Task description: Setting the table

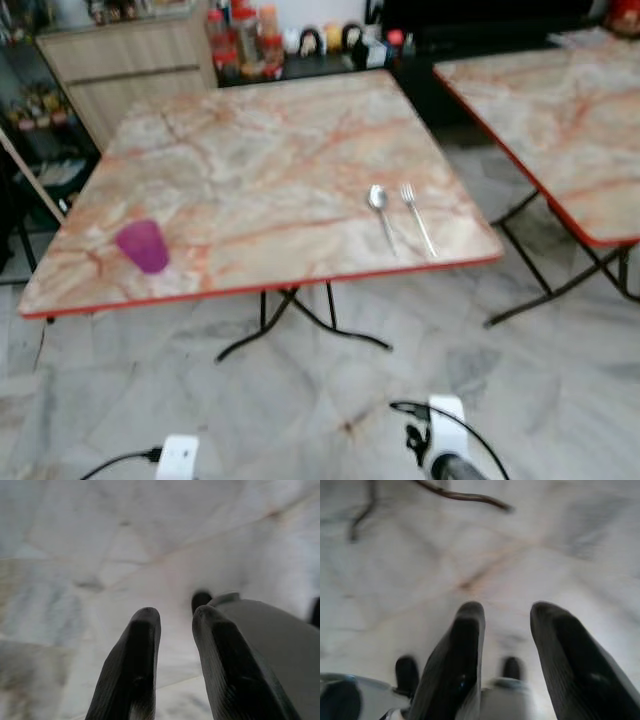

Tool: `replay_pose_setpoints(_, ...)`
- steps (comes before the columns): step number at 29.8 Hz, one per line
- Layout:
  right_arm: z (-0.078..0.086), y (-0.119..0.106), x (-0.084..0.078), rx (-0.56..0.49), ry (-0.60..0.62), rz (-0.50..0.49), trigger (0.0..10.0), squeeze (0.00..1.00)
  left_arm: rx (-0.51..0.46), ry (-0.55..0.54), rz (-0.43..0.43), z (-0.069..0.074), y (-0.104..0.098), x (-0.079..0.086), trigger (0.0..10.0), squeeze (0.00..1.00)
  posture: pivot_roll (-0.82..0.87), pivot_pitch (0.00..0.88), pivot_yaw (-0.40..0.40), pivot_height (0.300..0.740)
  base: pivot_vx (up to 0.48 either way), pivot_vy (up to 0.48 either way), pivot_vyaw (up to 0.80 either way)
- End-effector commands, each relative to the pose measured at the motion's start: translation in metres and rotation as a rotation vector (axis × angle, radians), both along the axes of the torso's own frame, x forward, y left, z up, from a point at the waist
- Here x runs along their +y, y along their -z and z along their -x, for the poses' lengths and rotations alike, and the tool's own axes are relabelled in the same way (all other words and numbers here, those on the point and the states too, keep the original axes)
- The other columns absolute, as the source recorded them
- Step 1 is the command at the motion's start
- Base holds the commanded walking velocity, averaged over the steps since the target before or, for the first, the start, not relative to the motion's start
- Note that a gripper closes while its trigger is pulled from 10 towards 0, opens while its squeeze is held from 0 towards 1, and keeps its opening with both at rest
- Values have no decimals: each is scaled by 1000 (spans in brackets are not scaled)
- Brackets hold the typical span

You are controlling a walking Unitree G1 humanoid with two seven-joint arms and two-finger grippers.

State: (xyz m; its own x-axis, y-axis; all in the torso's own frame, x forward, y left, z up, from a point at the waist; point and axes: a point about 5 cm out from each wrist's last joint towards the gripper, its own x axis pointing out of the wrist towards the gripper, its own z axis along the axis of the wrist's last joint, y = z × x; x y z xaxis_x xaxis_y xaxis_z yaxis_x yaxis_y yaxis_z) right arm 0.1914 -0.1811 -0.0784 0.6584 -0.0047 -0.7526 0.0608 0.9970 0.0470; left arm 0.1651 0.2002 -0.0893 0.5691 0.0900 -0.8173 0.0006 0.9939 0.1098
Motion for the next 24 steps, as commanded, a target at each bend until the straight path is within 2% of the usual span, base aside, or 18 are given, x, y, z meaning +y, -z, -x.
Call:
replay_pose_setpoints(1,-5,-2,9,-17,-11,-18,10000,0,10,-10,-28,3,-1,10,10000,0,39,25,59,740,0,-247,0)
replay_pose_setpoints(4,-5,-2,9,-17,-14,-17,10000,0,11,-11,-28,3,0,10,10000,0,39,25,59,740,0,-247,0)
replay_pose_setpoints(8,-15,-8,16,-70,-77,-5,10000,0,2,-25,-23,1,-1,10,10000,0,39,21,57,740,0,0,0)
replay_pose_setpoints(9,-20,-11,18,-91,-88,-3,10000,0,1,-25,-23,1,-1,10,10000,0,38,22,56,740,0,0,0)
replay_pose_setpoints(10,-31,-18,23,-144,-115,1,10000,0,0,-26,-21,0,-1,10,10000,0,38,22,56,740,0,0,0)
replay_pose_setpoints(13,-44,-28,29,-211,-170,8,10000,0,-2,-26,-18,0,-2,9,10000,0,35,22,54,740,0,0,0)
replay_pose_setpoints(14,-53,-36,35,-265,-212,7,10000,0,-3,-27,-17,0,-2,9,10000,0,35,22,54,740,0,0,0)
replay_pose_setpoints(15,-53,-36,35,-265,-212,7,10000,0,-3,-27,-17,0,-2,9,10000,0,35,22,54,740,0,0,0)
replay_pose_setpoints(17,-69,-50,44,-355,-260,-2,10000,0,-2,-30,-16,0,-1,8,10000,0,35,24,52,740,0,0,0)
replay_pose_setpoints(23,-81,-62,49,-428,-282,-2,10000,0,-3,-32,-16,0,-1,8,10000,0,34,24,50,740,0,0,0)
replay_pose_setpoints(24,-90,-72,53,-483,-301,2,10000,0,-7,-37,-16,0,-1,8,10000,0,34,25,50,740,0,0,0)
